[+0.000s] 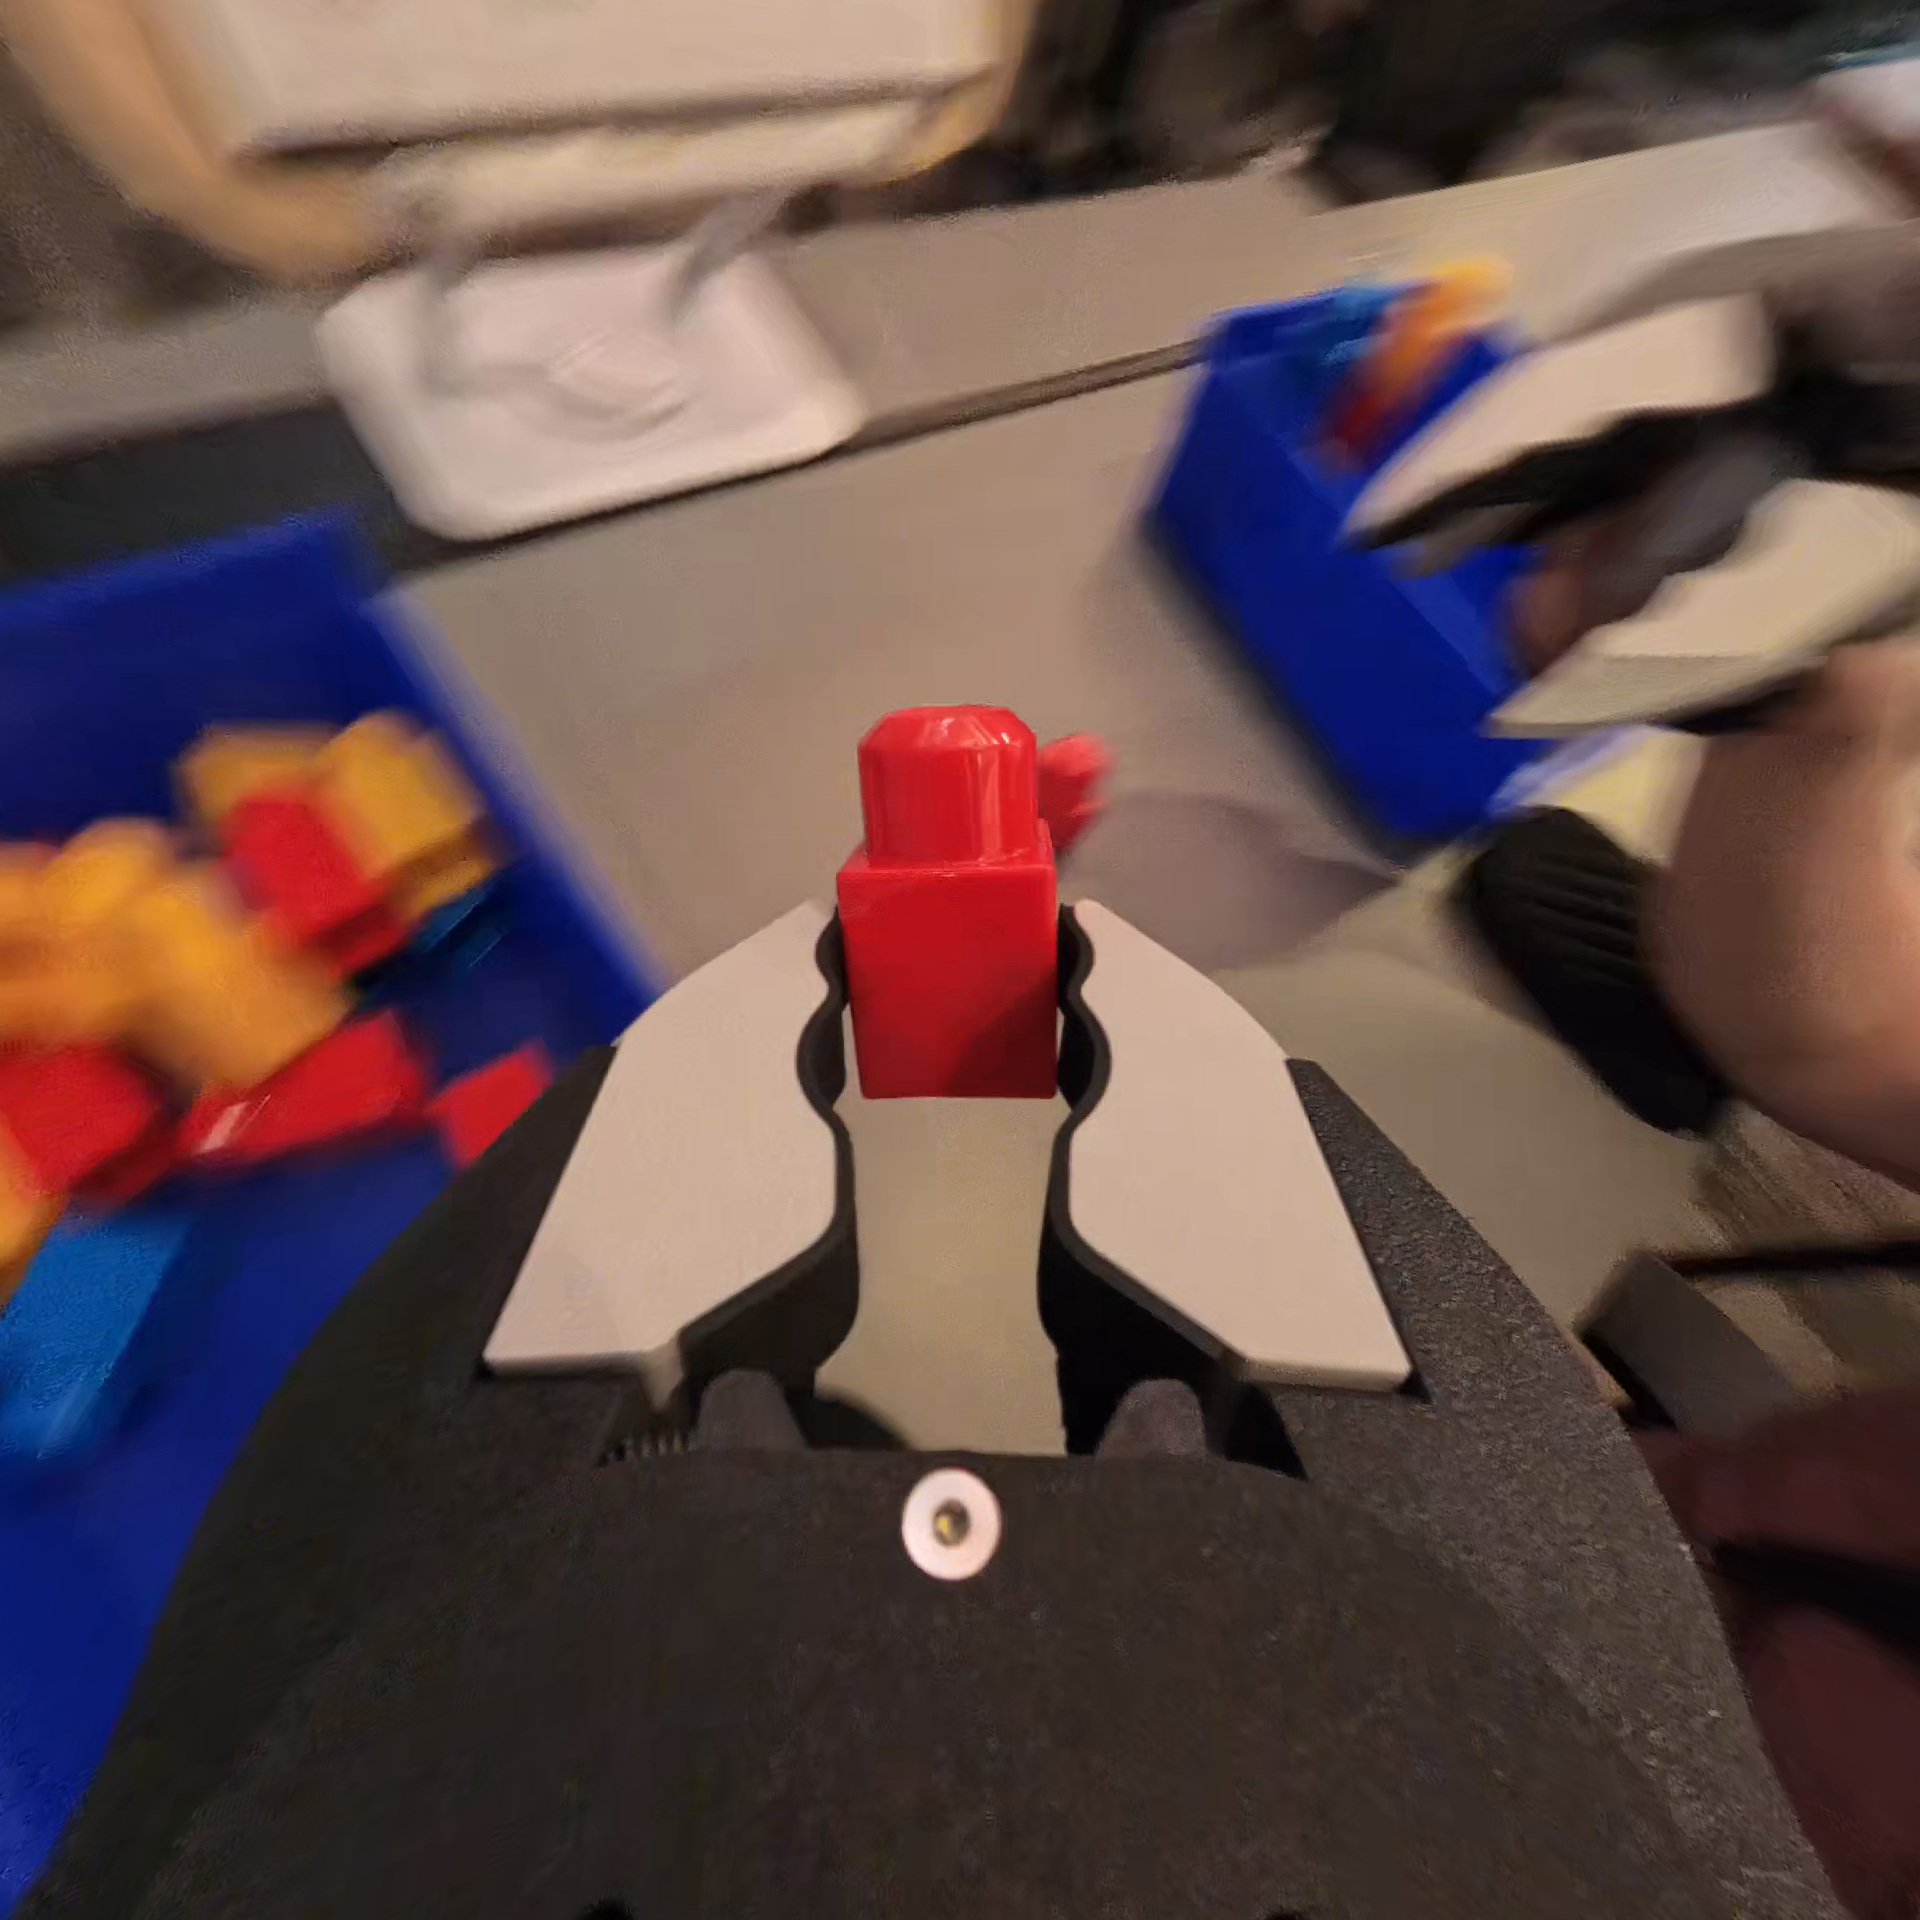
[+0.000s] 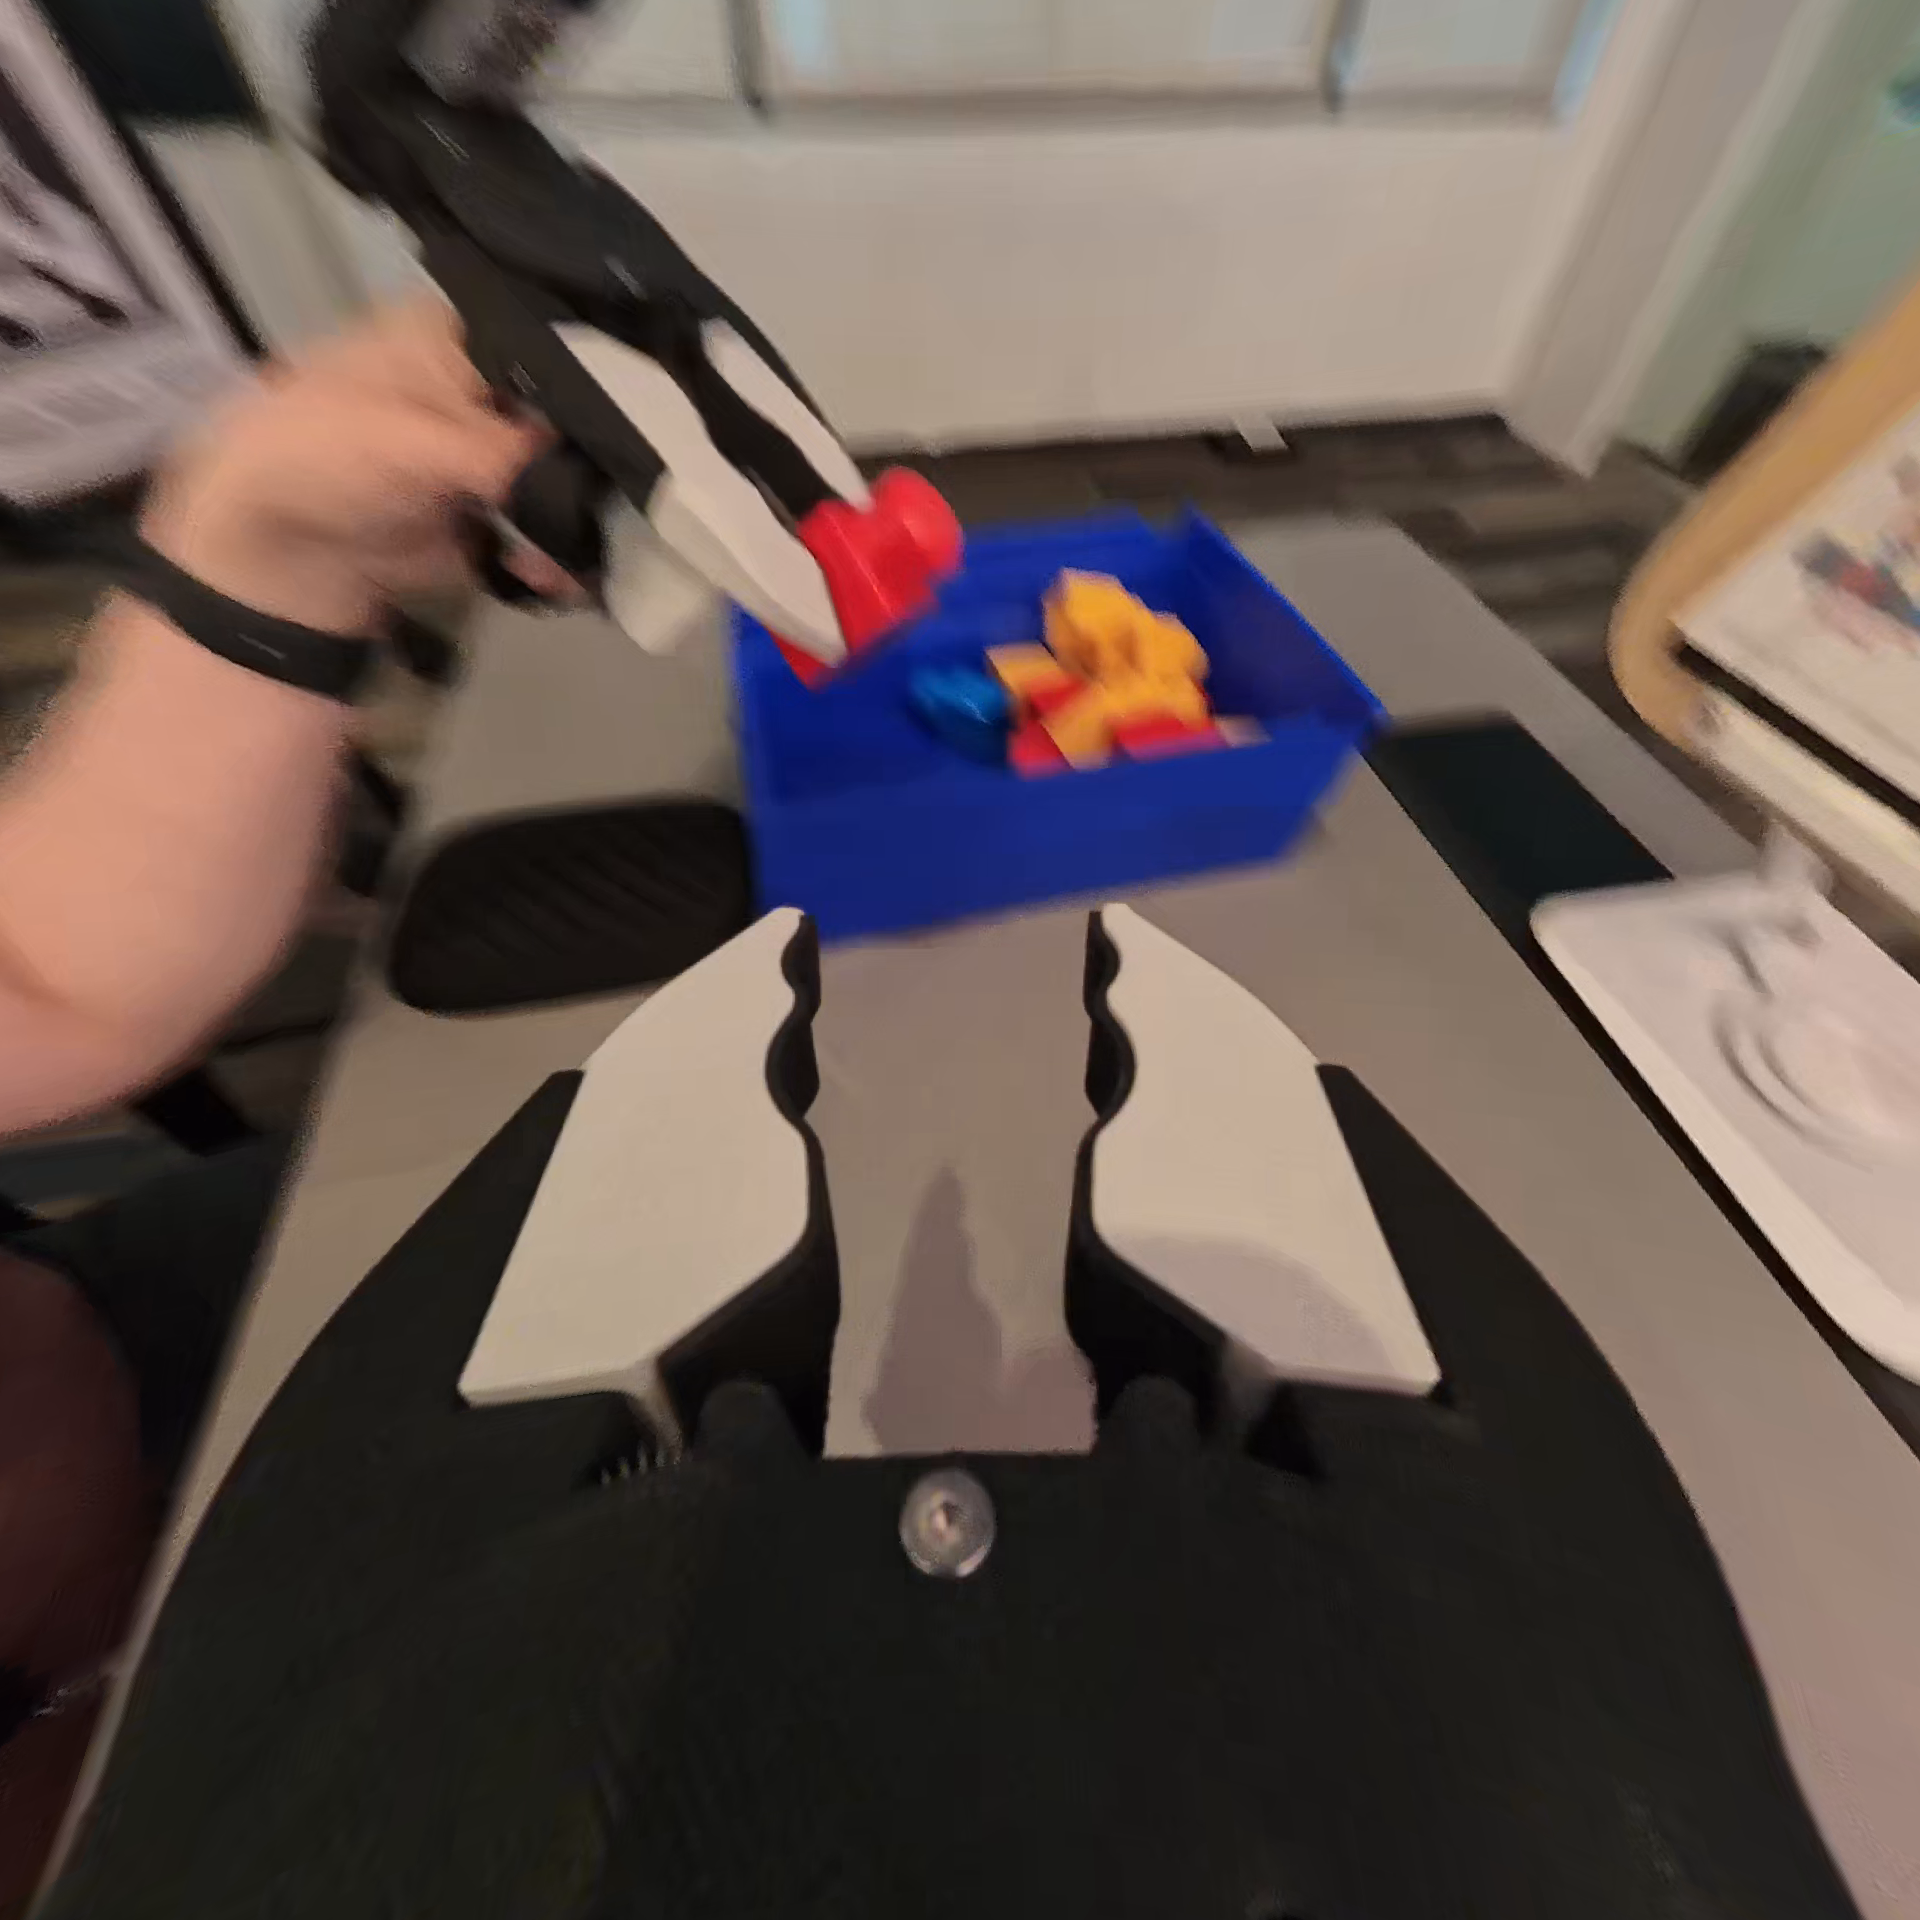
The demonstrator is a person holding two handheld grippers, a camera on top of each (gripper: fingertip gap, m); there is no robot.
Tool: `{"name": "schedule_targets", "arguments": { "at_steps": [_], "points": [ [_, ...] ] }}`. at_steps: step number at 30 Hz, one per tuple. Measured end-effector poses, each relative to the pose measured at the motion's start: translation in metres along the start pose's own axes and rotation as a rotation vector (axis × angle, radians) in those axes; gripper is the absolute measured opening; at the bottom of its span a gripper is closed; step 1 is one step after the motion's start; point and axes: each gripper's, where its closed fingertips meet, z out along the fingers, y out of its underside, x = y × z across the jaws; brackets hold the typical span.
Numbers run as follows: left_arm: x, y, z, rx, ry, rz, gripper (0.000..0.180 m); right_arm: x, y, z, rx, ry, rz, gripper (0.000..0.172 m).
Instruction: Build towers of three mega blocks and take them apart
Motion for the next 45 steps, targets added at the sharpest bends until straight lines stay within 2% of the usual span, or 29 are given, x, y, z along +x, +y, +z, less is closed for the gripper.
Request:
{"name": "schedule_targets", "arguments": {
  "at_steps": [3, 6, 9, 13, 15, 16, 17, 20, 24, 26, 28, 29, 37, 40, 42, 45],
  "points": [
    [0.073, -0.025, 0.008, 0.063, 0.232, 0.220, 0.037, -0.023, -0.044, -0.023, 0.243, -0.127, 0.054, 0.046],
    [0.115, -0.034, 0.022, 0.064, 0.333, 0.391, 0.037, -0.022, -0.064, -0.044, 0.351, -0.123, 0.104, 0.035],
    [0.134, -0.044, 0.031, 0.080, 0.384, 0.455, 0.037, -0.019, -0.064, -0.050, 0.341, -0.098, 0.095, 0.037],
    [0.148, -0.055, 0.033, 0.117, 0.490, 0.460, 0.037, -0.019, -0.055, -0.046, 0.273, -0.125, 0.119, 0.053],
    [0.154, -0.057, 0.033, 0.136, 0.538, 0.475, 0.037, -0.020, -0.055, -0.044, 0.284, -0.162, 0.155, 0.050],
    [0.154, -0.057, 0.035, 0.134, 0.537, 0.493, 0.037, -0.023, -0.054, -0.044, 0.286, -0.209, 0.173, 0.046],
    [0.151, -0.058, 0.038, 0.142, 0.523, 0.505, 0.037, -0.025, -0.054, -0.045, 0.289, -0.243, 0.178, 0.029],
    [0.147, -0.057, 0.045, 0.145, 0.530, 0.506, 0.038, -0.018, -0.048, -0.043, 0.262, -0.203, 0.135, 0.028],
    [0.136, -0.051, 0.062, 0.081, 0.502, 0.499, 0.059, -0.010, -0.043, -0.040, 0.230, -0.120, 0.045, 0.028],
    [0.135, -0.049, 0.066, 0.079, 0.523, 0.498, 0.057, -0.009, -0.038, -0.037, 0.193, -0.100, 0.024, 0.028],
    [0.139, -0.052, 0.066, 0.128, 0.573, 0.473, 0.041, -0.007, -0.037, -0.034, 0.195, -0.076, 0.011, 0.028],
    [0.138, -0.053, 0.066, 0.152, 0.583, 0.467, 0.039, -0.006, -0.038, -0.033, 0.199, -0.068, 0.010, 0.028],
    [0.136, -0.044, 0.068, 0.159, 0.664, 0.453, 0.038, -0.007, -0.032, -0.027, 0.161, -0.031, -0.012, 0.028],
    [0.136, -0.044, 0.066, 0.146, 0.684, 0.445, 0.037, -0.006, -0.034, -0.027, 0.176, -0.009, -0.018, 0.029],
    [0.128, -0.053, 0.064, 0.201, 0.635, 0.461, 0.037, 0.001, -0.039, -0.031, 0.199, 0.044, -0.021, 0.053],
    [0.104, -0.070, 0.045, 0.287, 0.563, 0.443, 0.037, 0.027, -0.032, -0.037, 0.196, 0.183, 0.022, 0.055]
  ]
}}
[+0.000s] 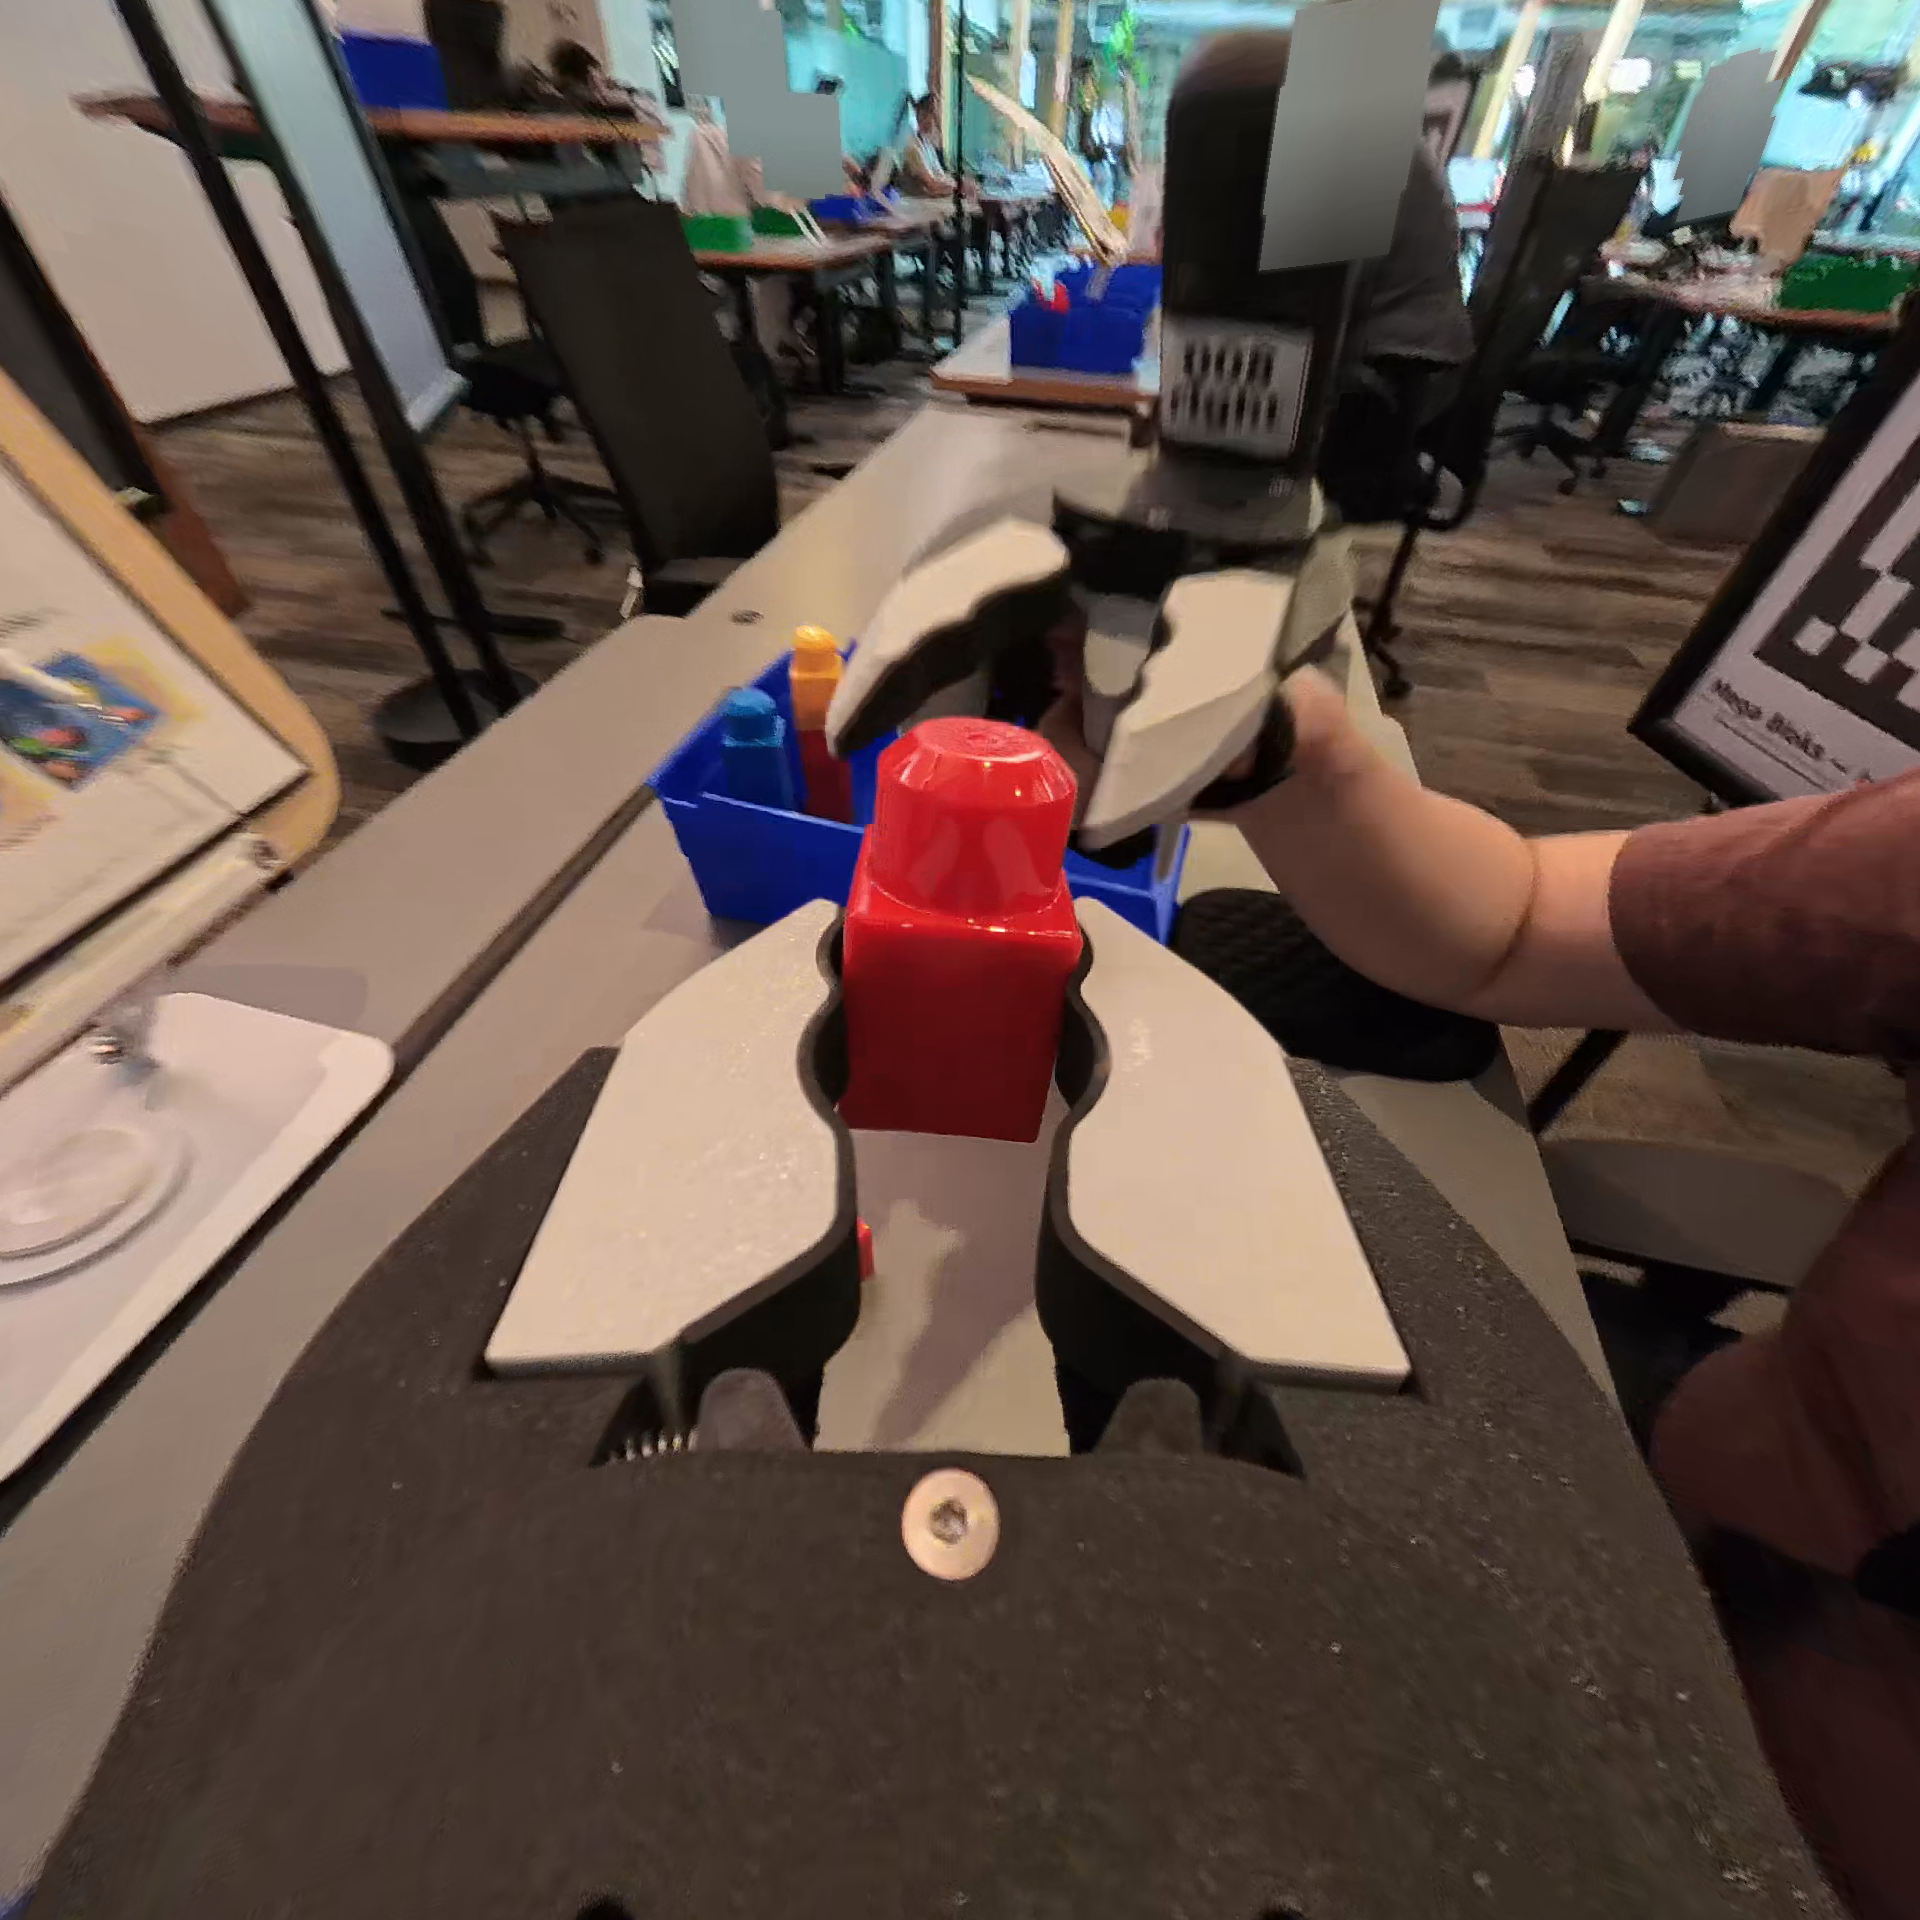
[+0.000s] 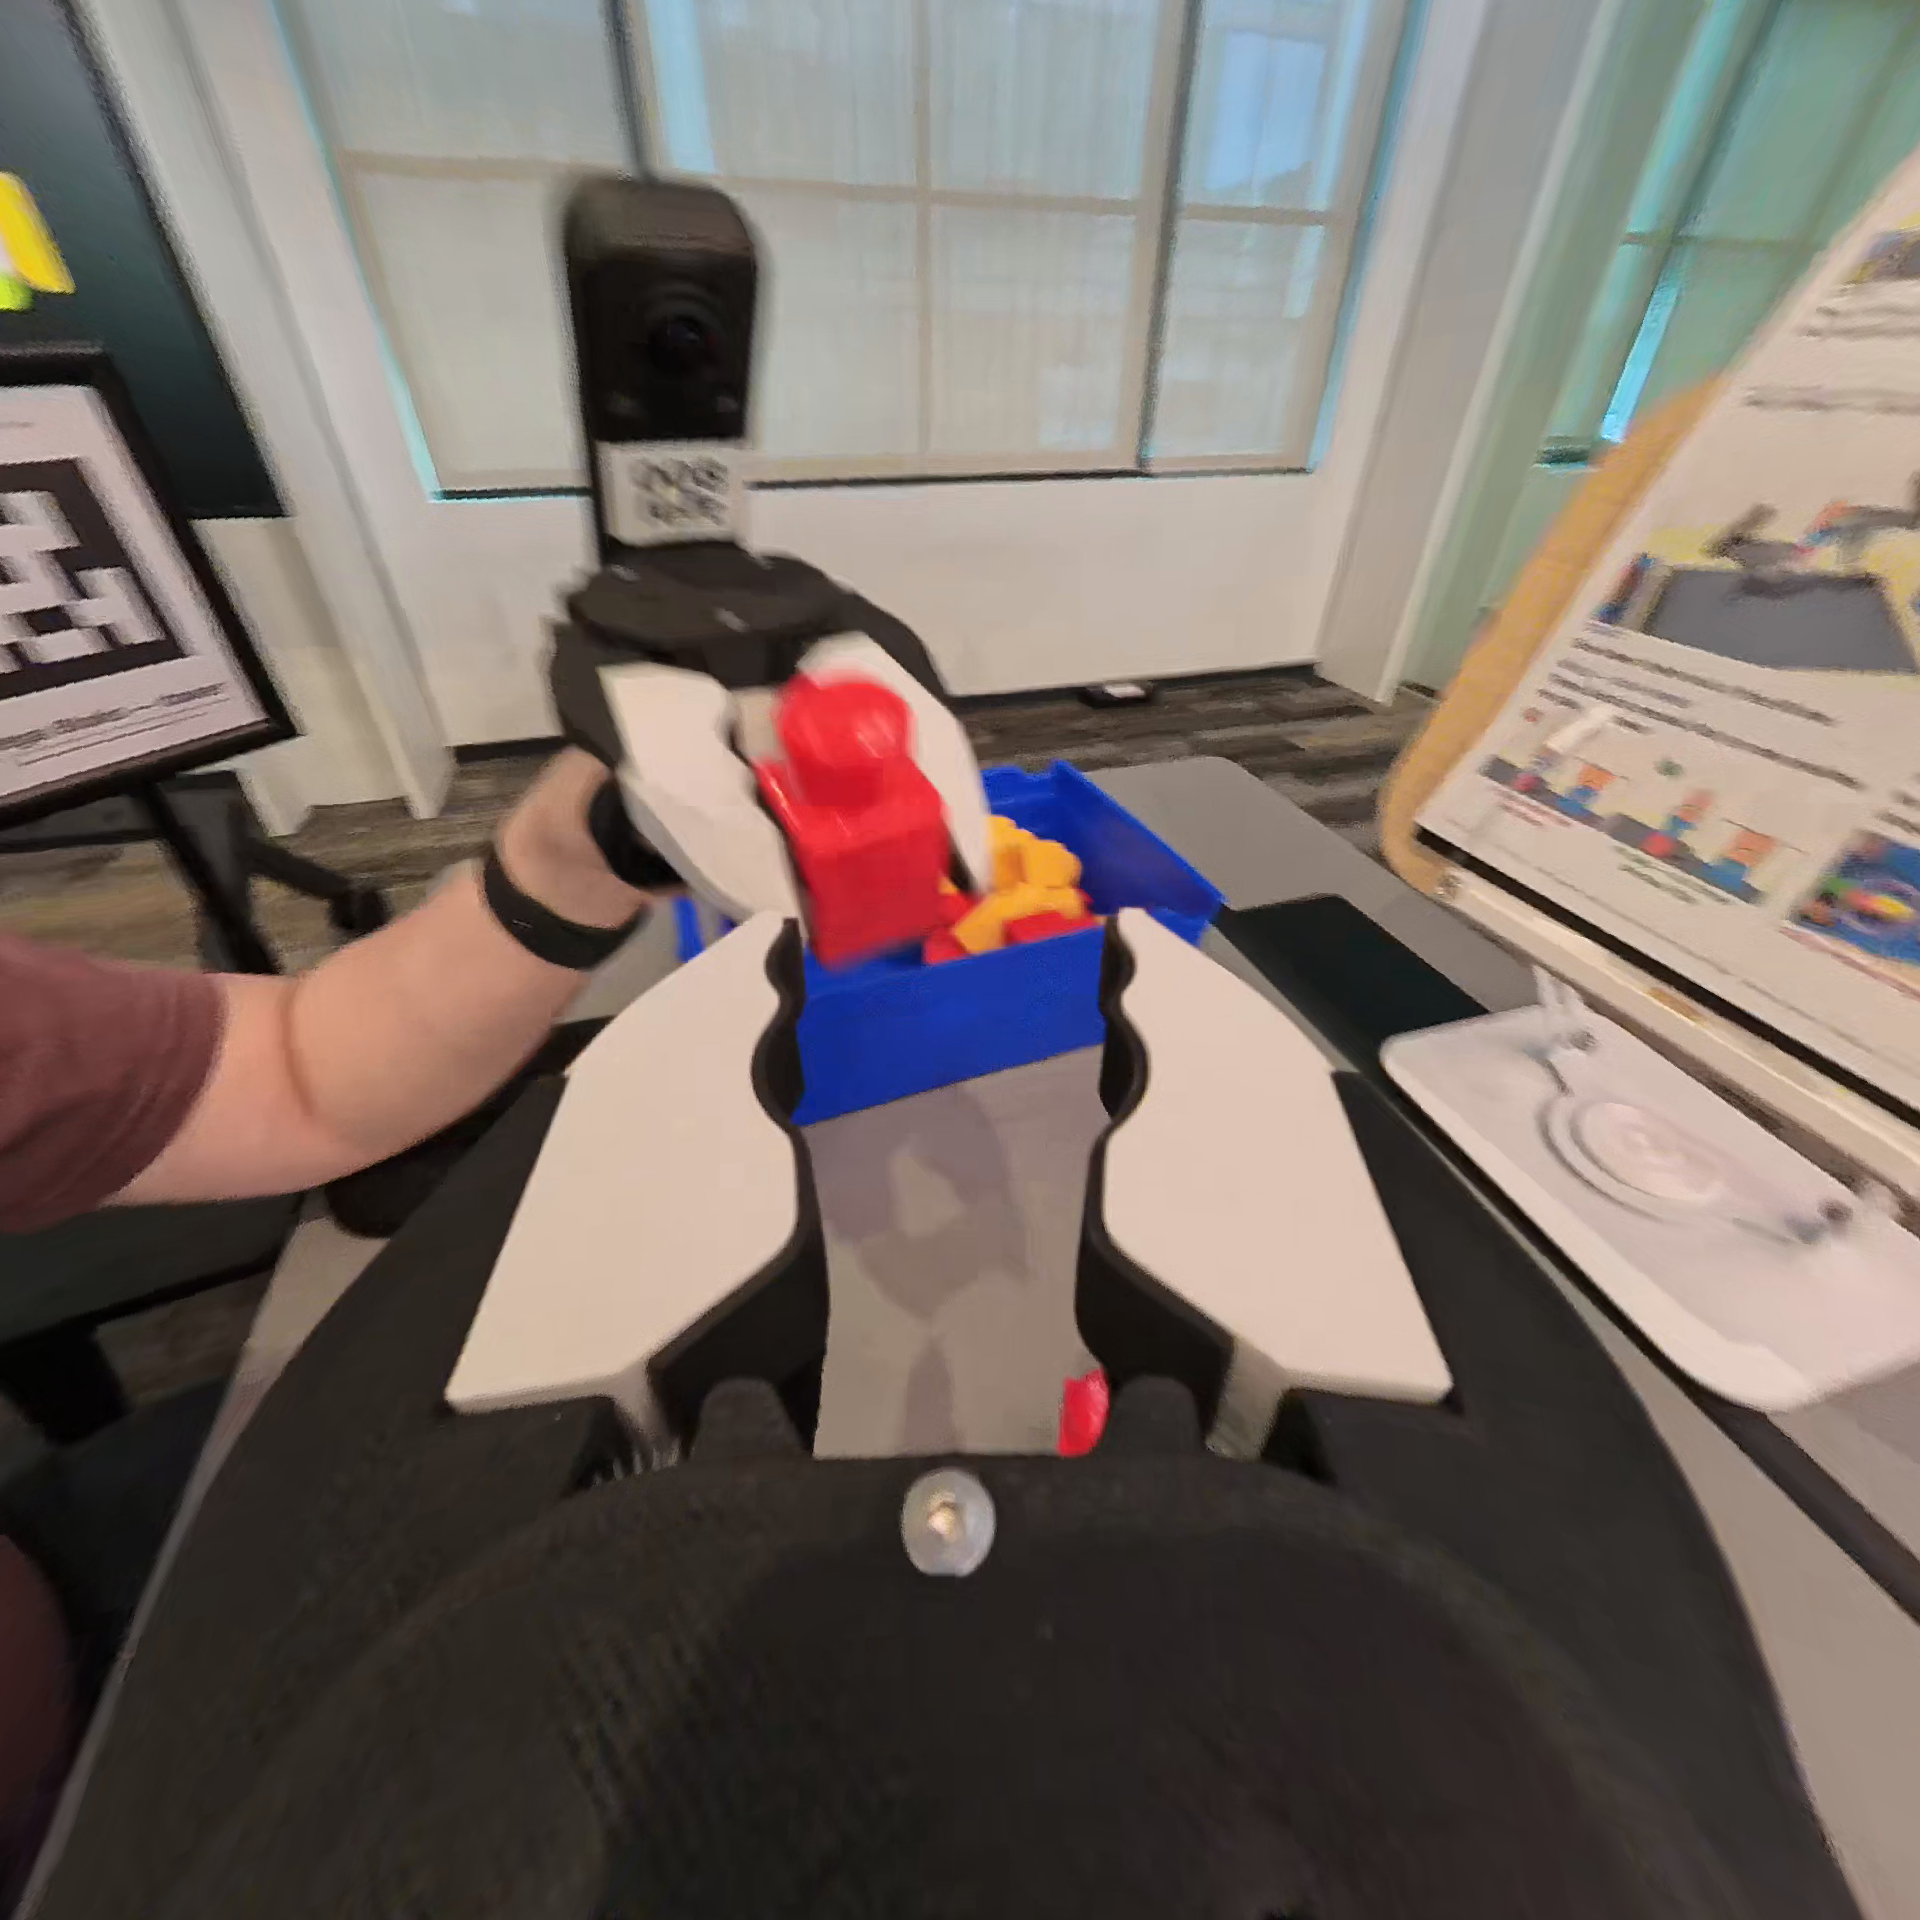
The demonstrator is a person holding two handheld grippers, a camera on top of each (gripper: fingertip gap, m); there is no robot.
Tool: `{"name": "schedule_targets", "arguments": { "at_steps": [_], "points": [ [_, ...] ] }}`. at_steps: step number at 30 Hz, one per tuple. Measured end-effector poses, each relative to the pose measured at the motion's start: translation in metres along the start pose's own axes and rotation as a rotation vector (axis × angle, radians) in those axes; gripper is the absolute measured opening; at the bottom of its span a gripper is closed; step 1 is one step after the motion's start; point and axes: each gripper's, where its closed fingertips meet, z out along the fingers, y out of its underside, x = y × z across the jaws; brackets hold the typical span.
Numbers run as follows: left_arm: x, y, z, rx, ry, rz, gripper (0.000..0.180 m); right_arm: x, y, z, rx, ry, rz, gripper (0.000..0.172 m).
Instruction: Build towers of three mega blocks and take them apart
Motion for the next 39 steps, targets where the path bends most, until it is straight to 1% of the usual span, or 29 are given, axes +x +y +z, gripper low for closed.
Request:
{"name": "schedule_targets", "arguments": {
  "at_steps": [2, 5, 6, 7, 10, 13, 15, 17, 21, 22, 23, 25, 26, 28, 30, 33, 36, 38, 39],
  "points": [
    [-0.010, -0.017, -0.028, 0.078, -0.058, -0.001, 0.036, 0.022, 0.029, 0.007, -0.108, 0.095, 0.038, 0.055],
    [-0.022, -0.038, -0.073, 0.183, -0.159, 0.030, 0.036, 0.049, 0.108, 0.019, -0.417, 0.197, 0.137, 0.063],
    [-0.025, -0.042, -0.085, 0.207, -0.185, 0.041, 0.036, 0.057, 0.131, 0.021, -0.492, 0.241, 0.160, 0.069],
    [-0.027, -0.045, -0.095, 0.227, -0.211, 0.052, 0.036, 0.061, 0.150, 0.022, -0.543, 0.263, 0.169, 0.070],
    [-0.027, -0.053, -0.114, 0.291, -0.215, 0.053, 0.036, 0.054, 0.192, 0.027, -0.679, 0.236, 0.173, 0.066],
    [-0.029, -0.057, -0.124, 0.324, -0.210, 0.053, 0.036, 0.052, 0.218, 0.026, -0.781, 0.224, 0.111, 0.062],
    [-0.031, -0.058, -0.129, 0.339, -0.224, 0.049, 0.037, 0.056, 0.228, 0.026, -0.791, 0.237, 0.082, 0.058],
    [-0.029, -0.059, -0.131, 0.345, -0.202, 0.041, 0.036, 0.056, 0.238, 0.027, -0.805, 0.229, 0.105, 0.056],
    [-0.031, -0.058, -0.133, 0.343, -0.208, 0.042, 0.037, 0.057, 0.252, 0.025, -0.834, 0.210, 0.130, 0.054],
    [-0.031, -0.058, -0.133, 0.346, -0.204, 0.040, 0.037, 0.057, 0.253, 0.026, -0.825, 0.201, 0.133, 0.049],
    [-0.031, -0.058, -0.132, 0.350, -0.203, 0.037, 0.037, 0.055, 0.253, 0.028, -0.813, 0.184, 0.138, 0.038],
    [-0.034, -0.057, -0.130, 0.351, -0.202, 0.019, 0.037, 0.054, 0.245, 0.032, -0.769, 0.174, 0.141, 0.037],
    [-0.035, -0.055, -0.127, 0.343, -0.192, 0.007, 0.037, 0.054, 0.235, 0.033, -0.730, 0.177, 0.136, 0.037],
    [-0.038, -0.049, -0.118, 0.323, -0.175, -0.022, 0.037, 0.053, 0.205, 0.035, -0.628, 0.180, 0.123, 0.037],
    [-0.037, -0.042, -0.103, 0.295, -0.131, -0.043, 0.037, 0.049, 0.167, 0.032, -0.521, 0.162, 0.109, 0.037],
    [-0.026, -0.024, -0.065, 0.196, -0.019, -0.078, 0.036, 0.035, 0.103, 0.017, -0.378, 0.098, 0.084, 0.037],
    [-0.011, -0.002, -0.017, 0.110, 0.074, -0.080, 0.036, 0.019, 0.043, -0.013, -0.224, 0.010, 0.079, 0.037],
    [0.004, 0.015, 0.014, 0.045, 0.144, -0.074, 0.037, 0.006, 0.013, -0.035, -0.127, -0.072, 0.099, 0.036],
    [0.013, 0.026, 0.027, -0.009, 0.182, -0.075, 0.037, 0.000, 0.004, -0.043, -0.106, -0.114, 0.120, 0.036]
  ]
}}
